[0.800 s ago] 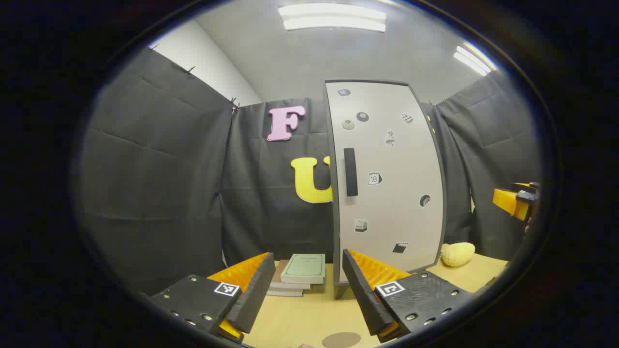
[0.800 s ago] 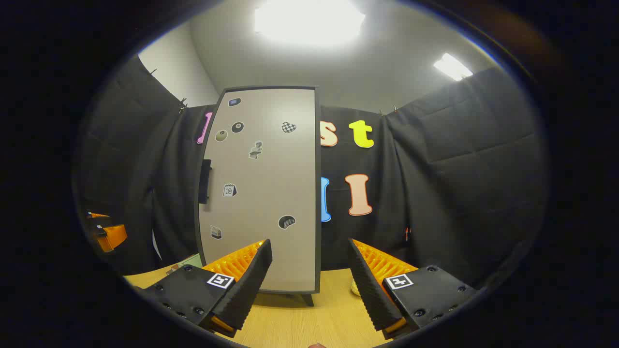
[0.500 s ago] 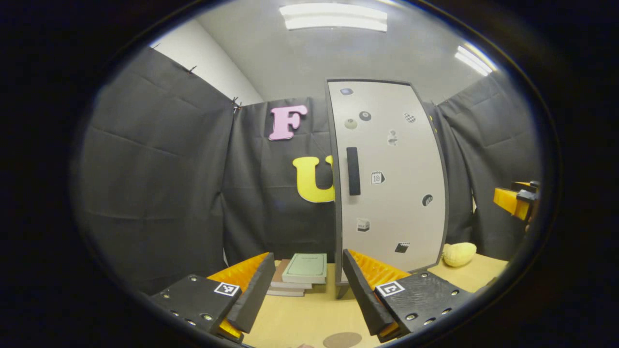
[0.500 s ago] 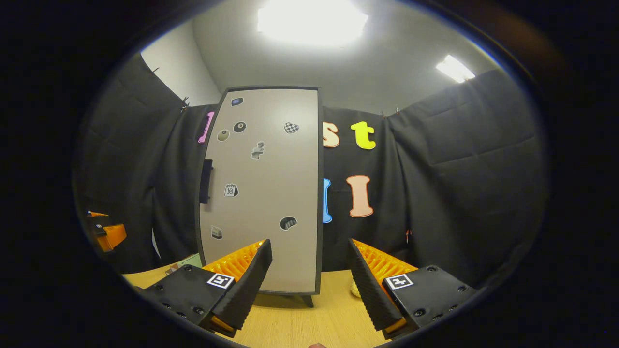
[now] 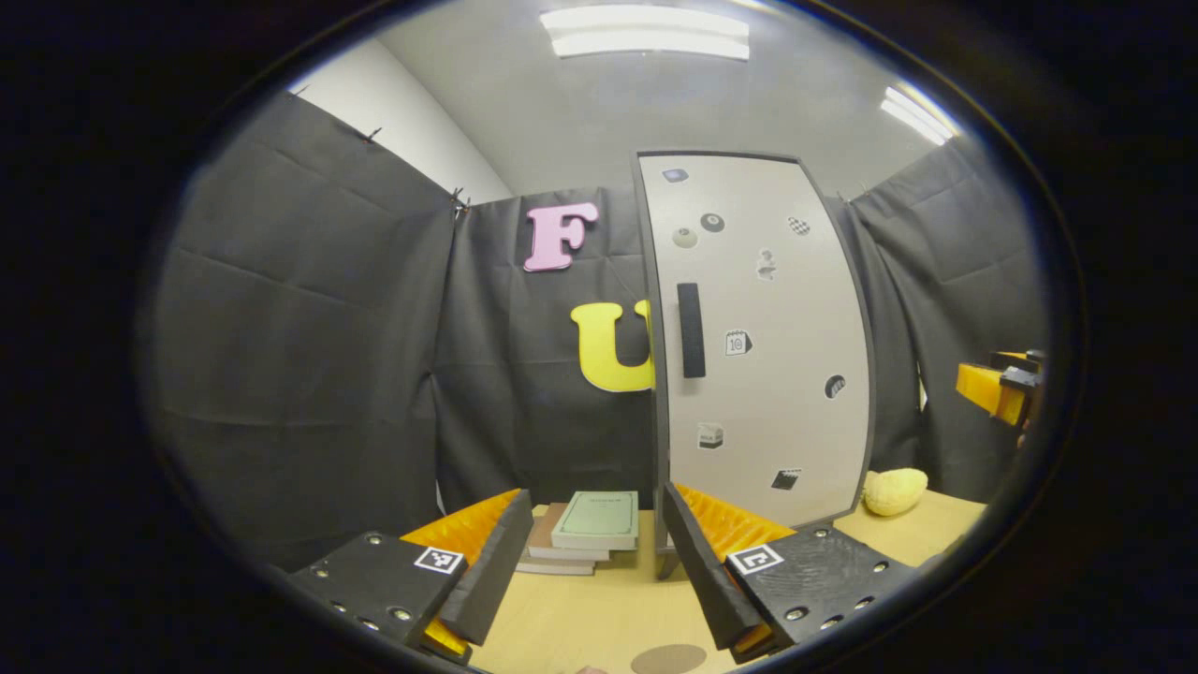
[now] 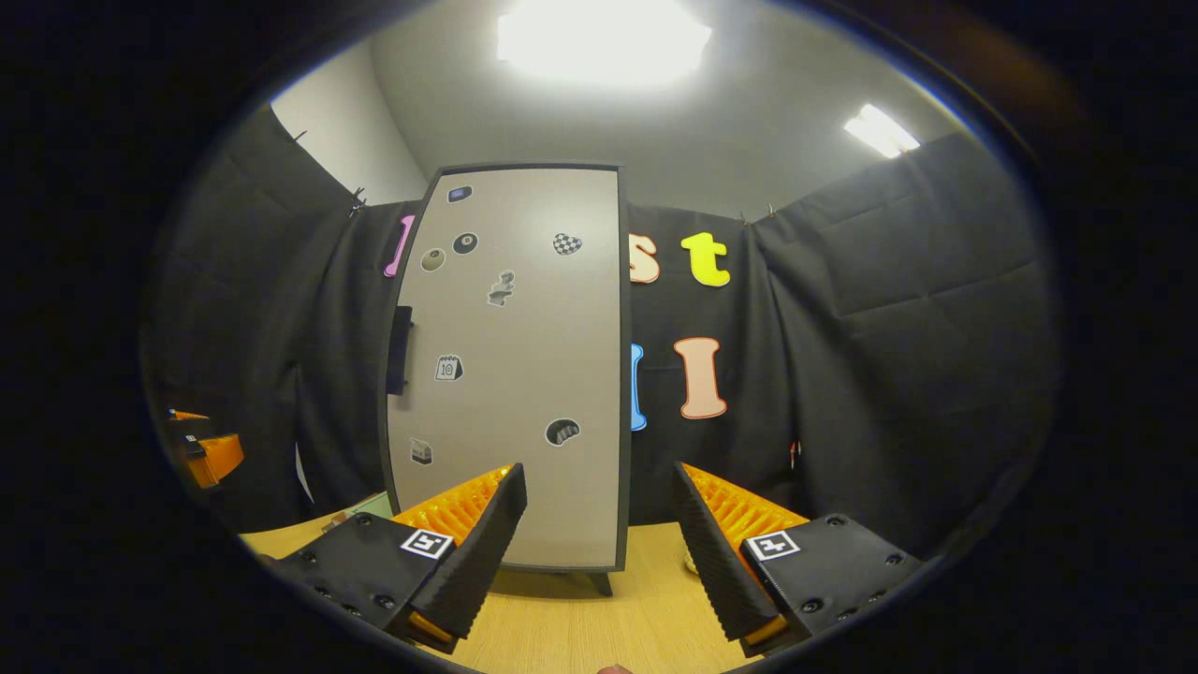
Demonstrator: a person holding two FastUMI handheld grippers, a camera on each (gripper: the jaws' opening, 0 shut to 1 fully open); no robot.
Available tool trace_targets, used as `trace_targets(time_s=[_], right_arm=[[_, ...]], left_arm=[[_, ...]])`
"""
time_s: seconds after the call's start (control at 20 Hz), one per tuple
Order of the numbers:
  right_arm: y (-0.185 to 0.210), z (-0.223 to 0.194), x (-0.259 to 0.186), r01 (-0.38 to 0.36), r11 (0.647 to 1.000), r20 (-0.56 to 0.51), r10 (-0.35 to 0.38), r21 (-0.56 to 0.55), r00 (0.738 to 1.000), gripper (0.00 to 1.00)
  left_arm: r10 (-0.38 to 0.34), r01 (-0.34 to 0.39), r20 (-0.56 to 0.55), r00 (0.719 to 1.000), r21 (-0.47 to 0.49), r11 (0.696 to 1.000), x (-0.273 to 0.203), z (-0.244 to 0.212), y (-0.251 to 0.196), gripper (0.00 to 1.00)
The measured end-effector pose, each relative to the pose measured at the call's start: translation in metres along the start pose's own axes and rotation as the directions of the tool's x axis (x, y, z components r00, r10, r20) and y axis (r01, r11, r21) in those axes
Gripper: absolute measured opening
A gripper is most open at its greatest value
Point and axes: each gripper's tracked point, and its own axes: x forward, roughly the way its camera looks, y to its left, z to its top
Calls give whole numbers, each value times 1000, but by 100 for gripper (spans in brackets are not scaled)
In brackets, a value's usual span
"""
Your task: Open the cabinet door with the right hand, grasp the bottle in the cabinet with the left hand and place it on the coaster, then close the cabinet door with the right hand.
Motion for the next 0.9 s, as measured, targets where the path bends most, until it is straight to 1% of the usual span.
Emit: trace_targets(time_s=[0.2,0.35,0.6,0.75,0.8,0.9], right_arm=[[10,7,8,-21,1000,5,21,-4,1000,98],[27,21,20,-57,998,19,57,7,998,98],[70,51,48,-138,990,40,136,32,990,98],[100,69,69,-187,981,59,185,42,981,98],[110,73,76,-201,979,59,198,45,978,98],[129,80,87,-226,972,58,223,56,973,97]], left_arm=[[13,-13,3,1000,-3,1000,0,2,9,84],[38,-38,2,999,-2,999,-3,1,22,84],[103,-103,7,995,7,995,-15,4,57,84],[154,-154,-1,988,26,988,-27,-1,84,84],[172,-172,-3,985,33,984,-30,-1,94,87],[211,-211,-7,977,39,977,-38,-4,114,87]])
